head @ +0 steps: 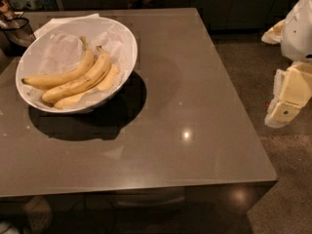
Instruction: Pick banana from white bowl
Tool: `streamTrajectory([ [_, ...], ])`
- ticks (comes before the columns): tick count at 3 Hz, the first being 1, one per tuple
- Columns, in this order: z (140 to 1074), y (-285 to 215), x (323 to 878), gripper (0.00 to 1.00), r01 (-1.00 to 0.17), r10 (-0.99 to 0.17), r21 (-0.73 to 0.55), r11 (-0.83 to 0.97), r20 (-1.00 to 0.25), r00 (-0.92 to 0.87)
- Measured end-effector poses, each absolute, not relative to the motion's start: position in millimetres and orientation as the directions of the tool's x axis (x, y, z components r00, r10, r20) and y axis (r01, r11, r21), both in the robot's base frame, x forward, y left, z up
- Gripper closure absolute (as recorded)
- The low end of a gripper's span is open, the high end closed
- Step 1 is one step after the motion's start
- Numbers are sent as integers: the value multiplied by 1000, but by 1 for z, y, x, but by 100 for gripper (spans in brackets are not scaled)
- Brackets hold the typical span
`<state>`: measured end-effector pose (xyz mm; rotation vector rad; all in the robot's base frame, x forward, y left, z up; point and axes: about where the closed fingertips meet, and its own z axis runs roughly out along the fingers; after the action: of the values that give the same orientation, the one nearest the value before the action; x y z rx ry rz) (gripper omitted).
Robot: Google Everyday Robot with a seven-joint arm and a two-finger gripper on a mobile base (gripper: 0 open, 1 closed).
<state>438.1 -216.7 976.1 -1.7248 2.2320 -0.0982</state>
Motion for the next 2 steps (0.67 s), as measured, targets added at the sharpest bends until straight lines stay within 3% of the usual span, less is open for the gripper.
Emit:
streamTrajectory([
  [2, 983, -211, 442, 0, -932, -957, -260, 251, -213, -198],
])
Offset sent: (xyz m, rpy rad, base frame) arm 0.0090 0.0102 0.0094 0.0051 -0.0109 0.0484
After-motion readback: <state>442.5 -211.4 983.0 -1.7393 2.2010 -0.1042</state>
